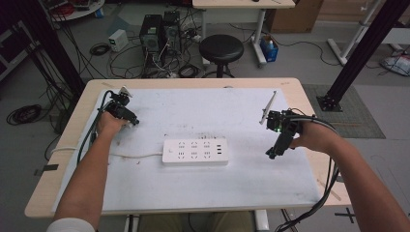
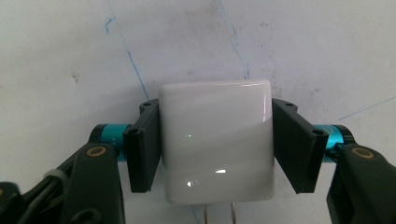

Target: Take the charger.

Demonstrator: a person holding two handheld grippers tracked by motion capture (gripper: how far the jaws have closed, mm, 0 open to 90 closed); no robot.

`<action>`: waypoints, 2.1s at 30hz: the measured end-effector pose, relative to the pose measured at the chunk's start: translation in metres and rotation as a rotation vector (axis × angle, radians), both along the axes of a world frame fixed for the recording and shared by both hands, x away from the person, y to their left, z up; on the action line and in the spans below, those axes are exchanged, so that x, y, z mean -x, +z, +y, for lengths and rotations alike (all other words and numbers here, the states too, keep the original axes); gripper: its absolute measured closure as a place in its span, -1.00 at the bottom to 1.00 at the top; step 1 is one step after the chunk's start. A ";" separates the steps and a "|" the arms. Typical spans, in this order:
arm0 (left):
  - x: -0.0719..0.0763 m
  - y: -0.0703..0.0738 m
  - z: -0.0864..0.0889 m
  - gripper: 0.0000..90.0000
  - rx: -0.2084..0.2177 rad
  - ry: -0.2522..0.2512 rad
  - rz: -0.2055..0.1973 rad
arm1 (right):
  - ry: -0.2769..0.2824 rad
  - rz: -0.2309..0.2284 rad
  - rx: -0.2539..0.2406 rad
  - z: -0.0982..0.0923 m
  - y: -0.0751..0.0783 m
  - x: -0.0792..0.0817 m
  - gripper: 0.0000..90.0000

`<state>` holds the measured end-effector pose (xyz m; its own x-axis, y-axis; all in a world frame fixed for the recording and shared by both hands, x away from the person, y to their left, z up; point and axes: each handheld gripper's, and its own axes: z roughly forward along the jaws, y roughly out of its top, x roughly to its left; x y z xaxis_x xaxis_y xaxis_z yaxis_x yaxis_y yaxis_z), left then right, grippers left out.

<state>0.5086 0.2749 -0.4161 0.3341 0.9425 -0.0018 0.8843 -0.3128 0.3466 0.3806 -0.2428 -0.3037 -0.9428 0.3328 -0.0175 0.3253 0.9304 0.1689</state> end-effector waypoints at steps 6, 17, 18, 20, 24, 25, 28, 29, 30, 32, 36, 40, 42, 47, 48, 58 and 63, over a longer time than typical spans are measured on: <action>0.003 0.002 -0.001 -0.05 -0.012 -0.004 -0.013 | -0.006 0.000 -0.002 0.001 0.000 0.000 -0.92; 0.030 0.042 -0.004 -0.05 0.037 -0.124 -0.108 | -0.068 -0.032 -0.032 -0.004 0.004 0.000 -0.92; 0.042 0.055 -0.010 -0.05 0.050 -0.167 -0.138 | -0.066 -0.041 -0.039 -0.004 0.004 -0.001 -0.92; 0.048 0.062 -0.013 -0.05 0.061 -0.192 -0.153 | -0.084 -0.052 -0.059 -0.003 0.005 0.000 -0.92; 0.083 0.094 -0.040 -0.05 0.050 -0.346 -0.212 | -0.139 -0.046 -0.074 0.001 0.005 0.002 -0.92; 0.089 0.100 -0.046 -0.05 0.046 -0.375 -0.220 | -0.153 -0.039 -0.073 0.002 0.006 0.003 -0.92; 0.105 0.115 -0.060 -0.05 0.029 -0.450 -0.235 | -0.163 -0.050 -0.073 0.005 0.008 0.005 -0.92; 0.109 0.119 -0.064 -0.05 0.033 -0.471 -0.239 | -0.160 -0.056 -0.074 0.006 0.009 0.005 -0.92; 0.112 0.123 -0.067 -0.05 0.040 -0.494 -0.240 | -0.163 -0.054 -0.074 0.006 0.011 0.006 -0.92; 0.119 0.129 -0.074 -0.05 0.048 -0.541 -0.231 | -0.176 -0.059 -0.073 0.007 0.013 0.008 -0.92; 0.131 0.139 -0.084 -0.05 0.081 -0.647 -0.225 | -0.182 -0.067 -0.110 0.007 0.017 0.011 -0.92; 0.142 0.148 -0.095 -0.05 0.100 -0.757 -0.223 | -0.197 -0.061 -0.185 0.009 0.025 0.013 -0.92; 0.148 0.151 -0.101 -0.05 0.104 -0.800 -0.223 | -0.208 -0.061 -0.193 0.012 0.028 0.014 -0.92; 0.157 0.153 -0.115 -0.05 0.123 -0.873 -0.226 | -0.209 -0.088 -0.191 0.024 0.031 0.015 -0.92; 0.159 0.152 -0.117 -0.05 0.124 -0.882 -0.225 | -0.211 -0.086 -0.194 0.026 0.030 0.014 -0.92; 0.168 0.149 -0.132 -0.05 0.132 -0.921 -0.266 | -0.286 -0.036 -0.238 0.027 0.018 0.011 -0.92; 0.170 0.147 -0.139 -0.05 0.141 -0.947 -0.267 | -0.332 0.005 -0.272 0.023 0.012 0.013 -0.92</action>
